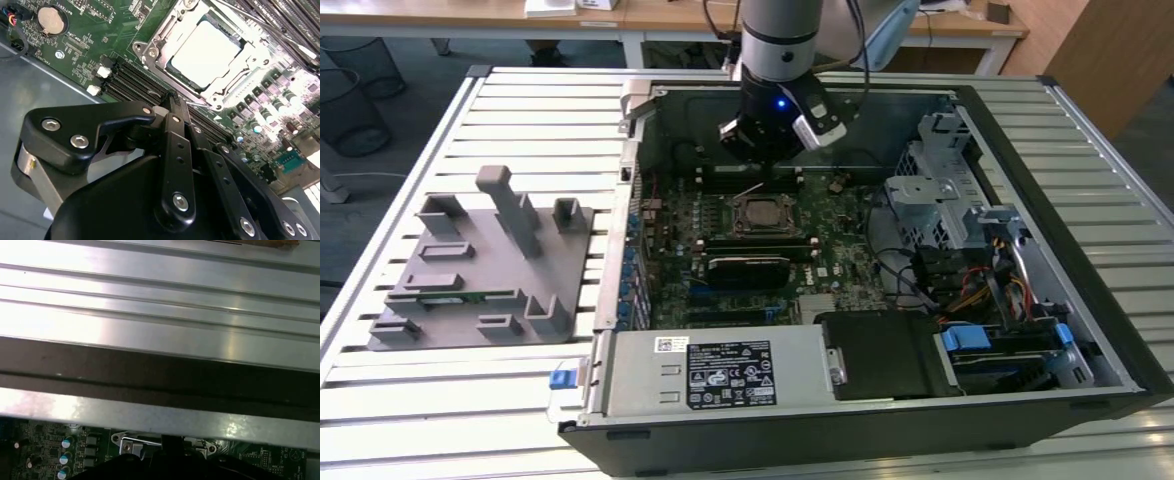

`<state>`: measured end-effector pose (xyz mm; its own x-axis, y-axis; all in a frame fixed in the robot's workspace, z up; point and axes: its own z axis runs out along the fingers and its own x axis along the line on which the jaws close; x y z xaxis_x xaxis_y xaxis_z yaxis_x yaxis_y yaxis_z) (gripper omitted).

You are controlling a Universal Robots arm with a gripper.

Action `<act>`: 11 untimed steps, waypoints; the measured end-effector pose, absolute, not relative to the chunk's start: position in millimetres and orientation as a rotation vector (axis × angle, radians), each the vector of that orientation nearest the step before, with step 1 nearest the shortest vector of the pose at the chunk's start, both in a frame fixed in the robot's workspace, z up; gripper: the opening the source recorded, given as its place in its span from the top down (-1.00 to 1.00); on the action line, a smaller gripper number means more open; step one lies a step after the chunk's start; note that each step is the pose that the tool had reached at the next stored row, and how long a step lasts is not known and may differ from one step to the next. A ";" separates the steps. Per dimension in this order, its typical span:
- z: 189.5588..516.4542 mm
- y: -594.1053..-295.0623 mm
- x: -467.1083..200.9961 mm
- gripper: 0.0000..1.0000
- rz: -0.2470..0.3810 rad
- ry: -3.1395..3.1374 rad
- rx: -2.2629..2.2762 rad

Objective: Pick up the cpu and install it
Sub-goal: 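Install the first cpu locking lever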

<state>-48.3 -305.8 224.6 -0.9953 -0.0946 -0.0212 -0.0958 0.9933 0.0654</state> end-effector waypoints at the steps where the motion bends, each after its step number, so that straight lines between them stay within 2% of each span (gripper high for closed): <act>1: 223.2 -305.7 -48.0 0.79 0.104 3.118 -0.149; 11: 214.7 -305.2 -40.7 0.79 0.104 3.118 -0.149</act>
<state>-40.7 -305.2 214.7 -0.9953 -0.0945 -0.0210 -0.0957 0.9933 0.0655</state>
